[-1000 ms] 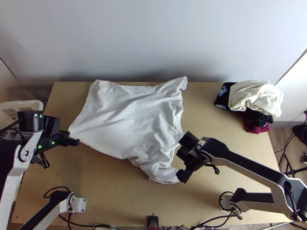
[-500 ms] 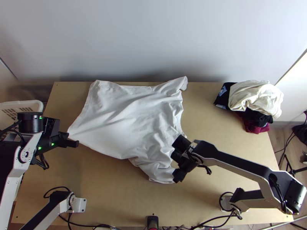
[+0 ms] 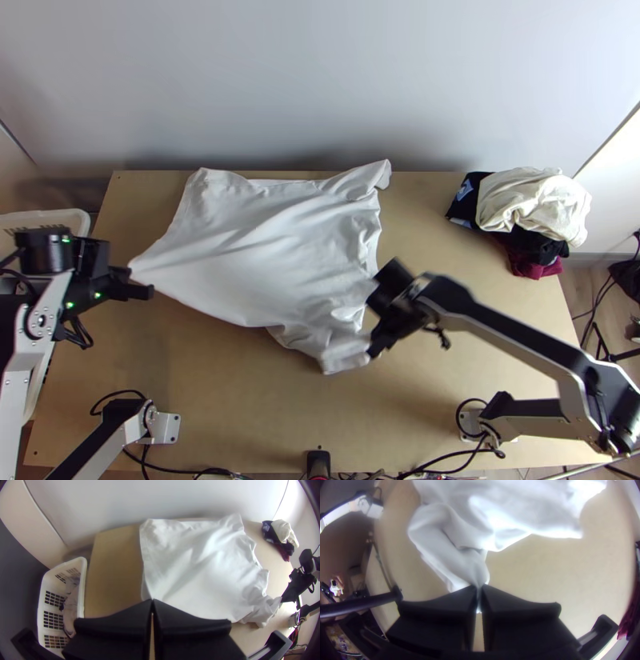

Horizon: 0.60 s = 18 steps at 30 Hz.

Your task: Fold the t-shirt

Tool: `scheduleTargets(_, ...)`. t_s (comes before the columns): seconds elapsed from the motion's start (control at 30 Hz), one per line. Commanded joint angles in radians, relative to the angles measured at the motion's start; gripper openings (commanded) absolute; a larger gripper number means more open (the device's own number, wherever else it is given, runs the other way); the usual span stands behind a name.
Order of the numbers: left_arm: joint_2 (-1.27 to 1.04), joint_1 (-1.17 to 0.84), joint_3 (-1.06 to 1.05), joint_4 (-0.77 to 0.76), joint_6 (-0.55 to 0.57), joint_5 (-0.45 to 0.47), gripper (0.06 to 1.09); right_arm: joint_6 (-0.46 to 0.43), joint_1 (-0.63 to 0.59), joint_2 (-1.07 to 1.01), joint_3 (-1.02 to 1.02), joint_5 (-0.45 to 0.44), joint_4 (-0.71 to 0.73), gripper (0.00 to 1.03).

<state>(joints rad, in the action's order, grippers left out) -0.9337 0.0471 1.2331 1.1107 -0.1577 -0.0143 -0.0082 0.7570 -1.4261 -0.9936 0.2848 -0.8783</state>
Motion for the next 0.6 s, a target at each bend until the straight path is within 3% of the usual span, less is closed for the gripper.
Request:
scheduleTargets(0.0,-0.017,0.054,0.097,-0.009,0.007,0.002,0.09,-0.049,-0.217,0.112,-0.188,-0.006,-0.091,0.03)
scheduleTargets(0.17,-0.053,0.06,0.204,-0.005,0.038,0.005,0.09,-0.059,-0.312,0.133,-0.402,-0.006,-0.195,0.03)
scheduleTargets(0.57,-0.139,0.048,0.545,0.126,0.069,0.013,0.09,-0.018,-0.326,0.168,-0.715,-0.035,-0.34,0.03)
